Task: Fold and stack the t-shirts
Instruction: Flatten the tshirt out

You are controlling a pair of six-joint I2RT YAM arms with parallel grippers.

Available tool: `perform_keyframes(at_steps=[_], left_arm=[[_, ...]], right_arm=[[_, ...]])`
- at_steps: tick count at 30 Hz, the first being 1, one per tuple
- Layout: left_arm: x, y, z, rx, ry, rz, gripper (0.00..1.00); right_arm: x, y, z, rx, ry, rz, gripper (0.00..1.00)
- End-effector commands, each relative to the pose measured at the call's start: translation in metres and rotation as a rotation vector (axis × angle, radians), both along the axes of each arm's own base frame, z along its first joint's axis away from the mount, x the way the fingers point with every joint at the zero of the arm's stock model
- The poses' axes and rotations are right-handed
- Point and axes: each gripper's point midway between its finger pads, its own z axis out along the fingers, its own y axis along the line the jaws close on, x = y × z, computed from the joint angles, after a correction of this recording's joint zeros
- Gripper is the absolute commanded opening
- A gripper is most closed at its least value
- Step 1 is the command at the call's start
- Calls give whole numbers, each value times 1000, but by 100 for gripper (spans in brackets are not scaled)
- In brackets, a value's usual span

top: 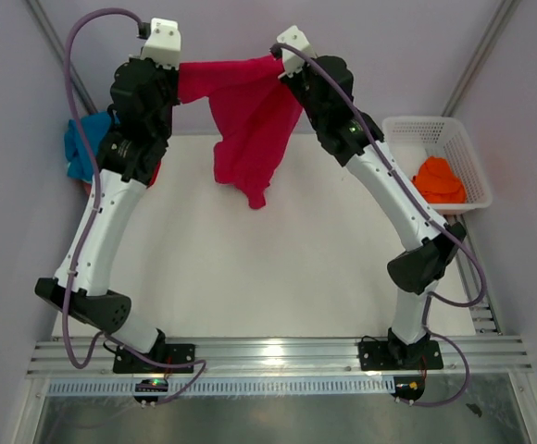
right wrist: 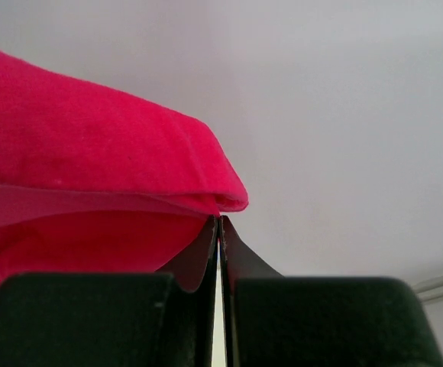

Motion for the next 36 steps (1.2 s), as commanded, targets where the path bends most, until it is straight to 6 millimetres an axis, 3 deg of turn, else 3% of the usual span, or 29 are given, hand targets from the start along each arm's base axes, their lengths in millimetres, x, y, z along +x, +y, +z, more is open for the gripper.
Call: perform_keyframes(at_steps=[1,3,4,6,7,10,11,17,20,23,30,33,36], left_arm=[[-36,39,67,-29,-179,128,0],[-49,46,75,-36,-192,134,0],[-53,46,77,-39,-195,126,0],[-70,50,88,-62,-216,112,0],[-75,46,86,-57,-196,72,0],[-102,49,88,-82,-180,32,0],[-107,48,87,-83,-174,17,0],[-147,57,87,-90,-164,-20,0],[-149,45,77,-88,-133,-90,0],[-139,37,57,-69,-76,-114,0],[-112,24,19,-37,13,-131,0],[-101,16,7,-28,40,-151,0],[-89,3,-9,-35,80,-193,0]], right_arm=[[-25,-44,92,73,-188,-111,3],[-37,-48,104,61,-211,-106,3],[-55,-58,123,87,-241,-98,3],[-72,-62,126,114,-228,-70,3],[-95,-72,145,147,-258,-38,3],[-122,-79,144,166,-215,9,3],[-138,-86,154,183,-225,26,3],[-180,-103,153,199,-183,74,3],[-186,-99,141,186,-148,113,3],[-179,-80,110,151,-64,177,3],[-162,-17,-4,99,280,377,3],[-158,-4,-30,108,320,416,3],[-155,-1,-42,104,324,424,4]])
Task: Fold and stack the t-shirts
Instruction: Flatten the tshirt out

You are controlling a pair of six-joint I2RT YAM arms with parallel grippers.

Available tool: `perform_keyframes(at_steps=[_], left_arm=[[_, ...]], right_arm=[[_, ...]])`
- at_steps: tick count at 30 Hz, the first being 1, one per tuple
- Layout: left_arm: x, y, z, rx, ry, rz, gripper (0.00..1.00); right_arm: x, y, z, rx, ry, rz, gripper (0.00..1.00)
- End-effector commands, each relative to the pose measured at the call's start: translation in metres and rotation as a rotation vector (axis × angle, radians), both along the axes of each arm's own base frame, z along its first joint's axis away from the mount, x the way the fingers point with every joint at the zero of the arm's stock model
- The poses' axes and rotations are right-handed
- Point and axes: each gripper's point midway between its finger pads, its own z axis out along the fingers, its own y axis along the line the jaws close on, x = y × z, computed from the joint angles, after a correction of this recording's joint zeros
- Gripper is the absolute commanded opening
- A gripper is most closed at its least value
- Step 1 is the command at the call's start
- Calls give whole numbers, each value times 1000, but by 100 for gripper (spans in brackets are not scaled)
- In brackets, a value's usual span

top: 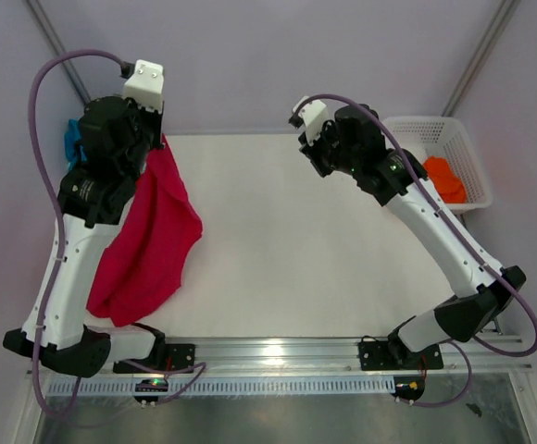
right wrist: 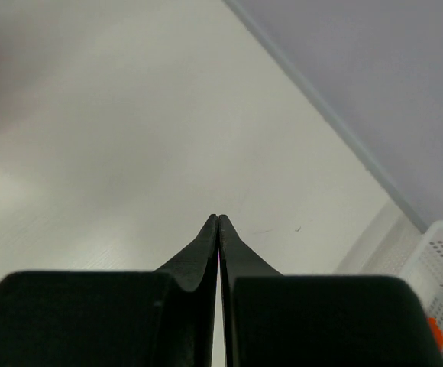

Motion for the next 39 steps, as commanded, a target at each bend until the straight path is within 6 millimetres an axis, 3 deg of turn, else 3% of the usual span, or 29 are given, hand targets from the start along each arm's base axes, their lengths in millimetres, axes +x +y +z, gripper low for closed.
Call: perform_keyframes(at_steps=[1,7,11,16,18,21,27,33,39], left_arm=[[6,-18,8,-69,-33,-78,0],[26,-59,-39,-95,93,-238,0],[32,-83,-73,-90,182,-336,0],[34,-100,-97,-78,243,-392,0],[34,-104,-101,-81,253,-401,0],[33,-108,-103,-80,251,-409,0],[36,-107,-93,-101,219,-392,0],[43,-120,-97,-165,242,-409,0],[40,-154,-127,-148,335,-485,0]], right_arm=[[-14,6,32,98,-66,48,4],[4,-10,28,59,-86,-74,4],[-1,-9,14,48,-54,-57,4],[-18,11,4,99,12,63,21],[-24,17,-1,109,44,100,25],[-35,28,-16,130,105,172,42],[-62,56,-52,188,254,348,66],[-72,79,-84,227,381,467,71],[-62,98,-110,195,397,494,72]])
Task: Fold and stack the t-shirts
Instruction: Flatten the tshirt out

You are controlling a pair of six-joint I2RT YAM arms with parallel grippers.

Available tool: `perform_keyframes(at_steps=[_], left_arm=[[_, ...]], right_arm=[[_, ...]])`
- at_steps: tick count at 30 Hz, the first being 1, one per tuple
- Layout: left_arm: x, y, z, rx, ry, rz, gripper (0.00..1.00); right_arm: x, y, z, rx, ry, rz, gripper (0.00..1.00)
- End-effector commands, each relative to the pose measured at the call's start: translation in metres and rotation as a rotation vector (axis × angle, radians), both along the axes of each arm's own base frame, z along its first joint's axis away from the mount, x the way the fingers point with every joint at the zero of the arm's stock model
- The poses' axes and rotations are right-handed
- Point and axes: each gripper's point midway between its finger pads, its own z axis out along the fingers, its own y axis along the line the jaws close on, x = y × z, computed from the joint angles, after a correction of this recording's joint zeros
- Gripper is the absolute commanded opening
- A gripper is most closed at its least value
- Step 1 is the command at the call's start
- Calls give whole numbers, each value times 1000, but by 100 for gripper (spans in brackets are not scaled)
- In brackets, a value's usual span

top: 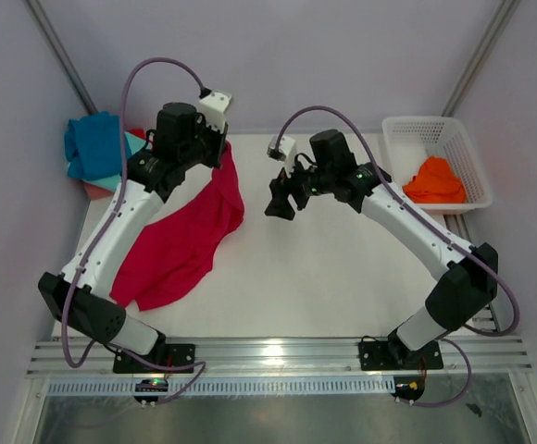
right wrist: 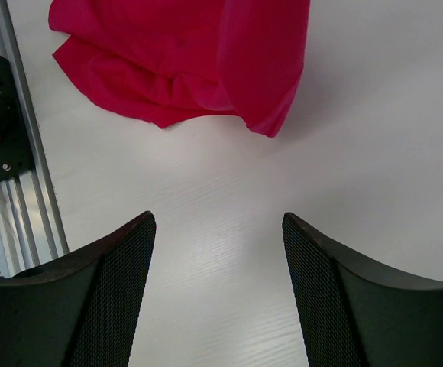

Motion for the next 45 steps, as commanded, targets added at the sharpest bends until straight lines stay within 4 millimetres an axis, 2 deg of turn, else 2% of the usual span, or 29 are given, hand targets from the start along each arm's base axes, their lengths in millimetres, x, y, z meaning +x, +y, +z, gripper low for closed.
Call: perform_keyframes(at_steps=[1,2,6,10,14,17,18,21,25,26,29,32,35,39,42,43,45], left_arm=[[-4,-34,6,-39,-4,-83,0],[-8,-47,0,-19,8,-115,0],[-19,-75,-12,-8,40,-177,0],[-26,-95,-13,-13,64,-221,0],[-22,-92,-3,-19,40,-193,0],[-26,-90,13,-41,8,-190,0],[-27,-85,26,-52,-16,-172,0],[-30,-73,33,-42,-30,-131,0],[-30,-52,36,-10,-65,-47,0],[-30,-50,40,-16,-80,-34,0],[-31,-39,40,-14,-88,14,0],[-30,-31,45,-7,-102,55,0],[-36,-34,52,-62,-94,46,0],[-37,-38,57,-90,-81,39,0],[-33,-38,53,-79,-81,49,0],[-33,-38,53,-78,-80,50,0],[-32,-39,53,-78,-82,48,0]], right_arm=[[3,20,-5,26,-24,57,72],[5,24,-5,25,-38,59,72],[2,40,-16,-12,-68,76,72],[-10,56,-29,-50,-83,102,72],[-13,60,-33,-63,-104,98,72],[-3,57,-34,-79,-133,38,72],[5,55,-36,-77,-148,-7,72],[17,48,-39,-96,-175,-88,72],[46,27,-37,-123,-252,-295,71],[59,14,-39,-153,-288,-392,71],[70,1,-45,-176,-305,-497,71],[71,-3,-52,-168,-290,-537,71],[71,-5,-52,-146,-285,-569,71],[69,5,-53,-129,-248,-536,70],[46,31,-50,-69,-167,-367,70],[33,42,-48,-36,-128,-282,70],[21,48,-44,-3,-85,-240,70]])
